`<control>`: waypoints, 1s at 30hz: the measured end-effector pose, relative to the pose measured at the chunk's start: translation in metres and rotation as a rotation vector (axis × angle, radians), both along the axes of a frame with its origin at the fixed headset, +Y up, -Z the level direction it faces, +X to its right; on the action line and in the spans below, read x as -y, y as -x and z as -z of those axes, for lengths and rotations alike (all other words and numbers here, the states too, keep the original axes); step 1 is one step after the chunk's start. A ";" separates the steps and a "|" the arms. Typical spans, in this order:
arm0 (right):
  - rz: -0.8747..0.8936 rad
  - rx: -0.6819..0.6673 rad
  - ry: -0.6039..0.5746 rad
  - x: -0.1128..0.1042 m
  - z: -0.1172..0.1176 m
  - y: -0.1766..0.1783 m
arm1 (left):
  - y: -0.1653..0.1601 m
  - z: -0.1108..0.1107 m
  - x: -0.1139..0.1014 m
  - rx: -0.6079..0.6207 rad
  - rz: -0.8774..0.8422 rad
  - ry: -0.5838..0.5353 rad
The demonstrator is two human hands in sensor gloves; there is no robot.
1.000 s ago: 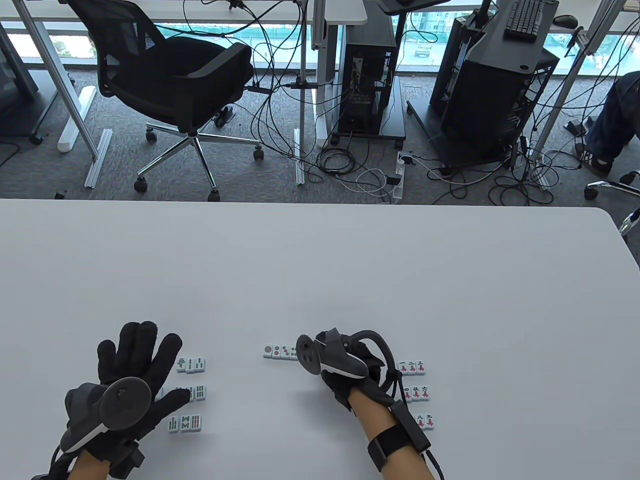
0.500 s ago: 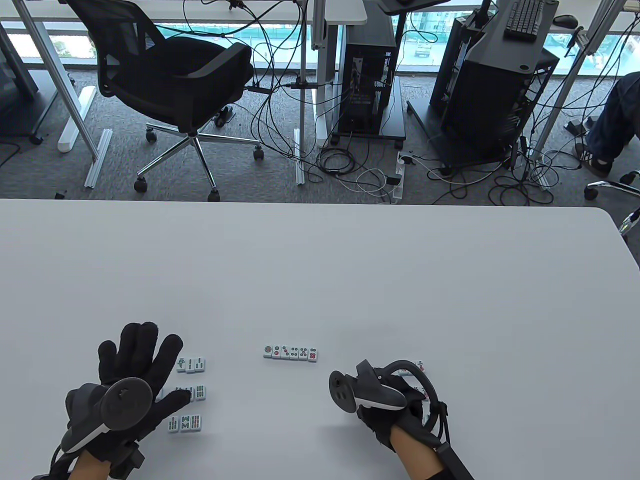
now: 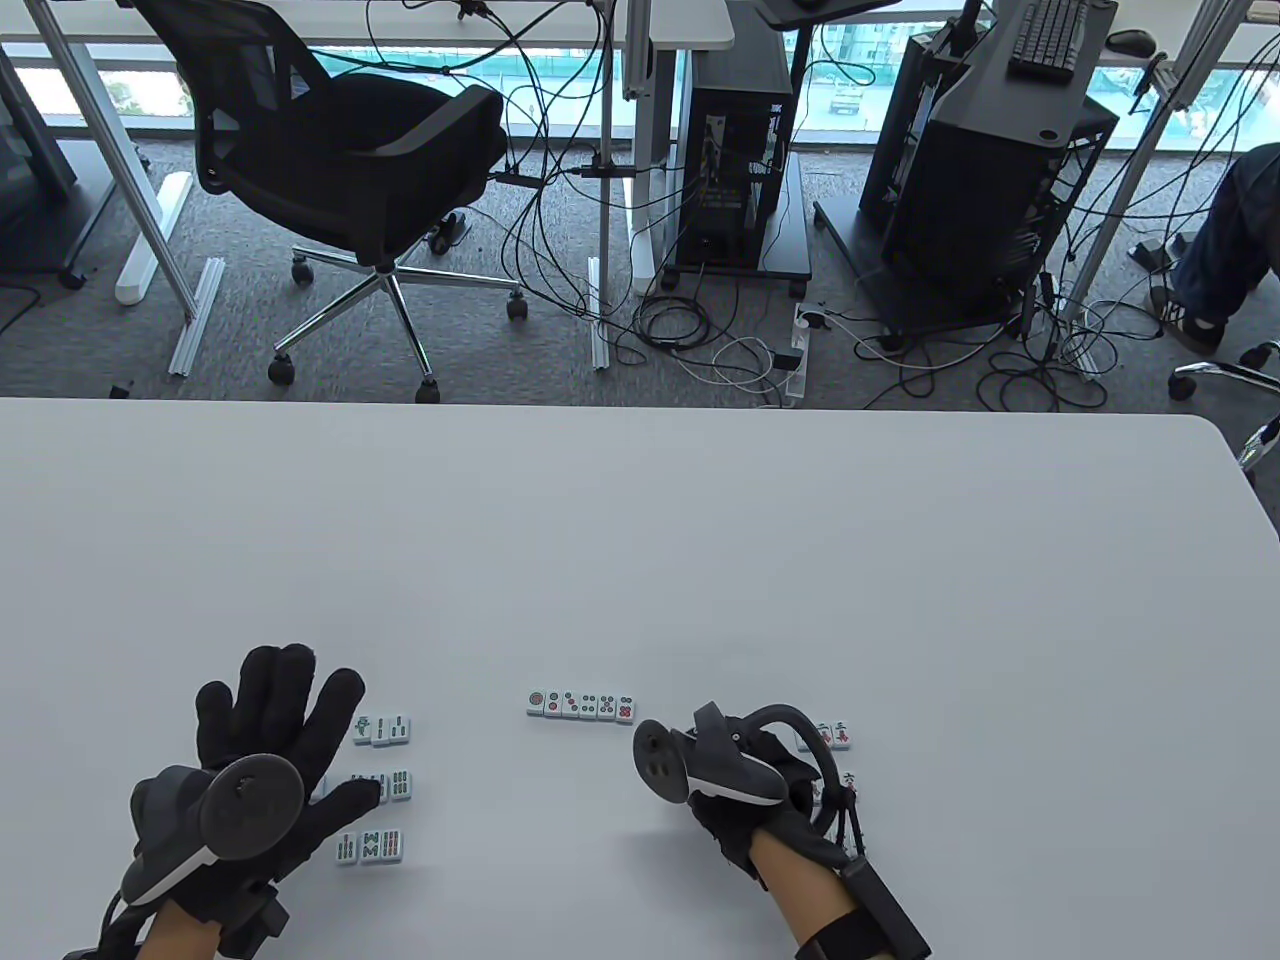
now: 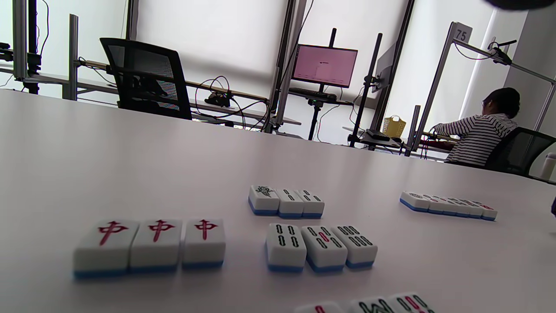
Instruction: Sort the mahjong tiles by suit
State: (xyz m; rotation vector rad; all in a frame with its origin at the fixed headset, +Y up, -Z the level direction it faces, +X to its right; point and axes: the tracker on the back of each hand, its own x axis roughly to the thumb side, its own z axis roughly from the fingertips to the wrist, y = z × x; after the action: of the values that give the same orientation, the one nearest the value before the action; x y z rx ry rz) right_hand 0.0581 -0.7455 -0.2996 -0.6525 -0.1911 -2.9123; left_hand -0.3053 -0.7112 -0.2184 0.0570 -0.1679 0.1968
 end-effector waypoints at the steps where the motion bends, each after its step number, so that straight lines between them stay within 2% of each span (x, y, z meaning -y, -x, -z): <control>1: 0.025 0.001 -0.034 -0.002 0.003 0.002 | 0.000 0.000 0.000 0.000 0.000 0.000; 5: 0.022 0.002 -0.131 -0.004 0.018 0.020 | 0.000 0.000 0.000 0.002 0.001 0.002; 14: -0.087 0.073 -0.012 0.012 0.043 0.052 | 0.002 0.000 -0.002 -0.004 -0.020 -0.002; 25: -0.104 0.060 0.012 0.018 0.044 0.054 | 0.002 0.000 -0.002 -0.001 -0.017 0.008; 30: -0.055 0.056 0.034 0.007 0.034 0.044 | 0.002 0.000 -0.002 -0.001 -0.017 0.010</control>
State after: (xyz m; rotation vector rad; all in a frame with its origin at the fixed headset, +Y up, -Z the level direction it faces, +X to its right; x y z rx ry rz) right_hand 0.0142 -0.7527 -0.3339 -0.5624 -0.2615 -2.8822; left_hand -0.3071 -0.7097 -0.2188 0.0485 -0.1651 0.2141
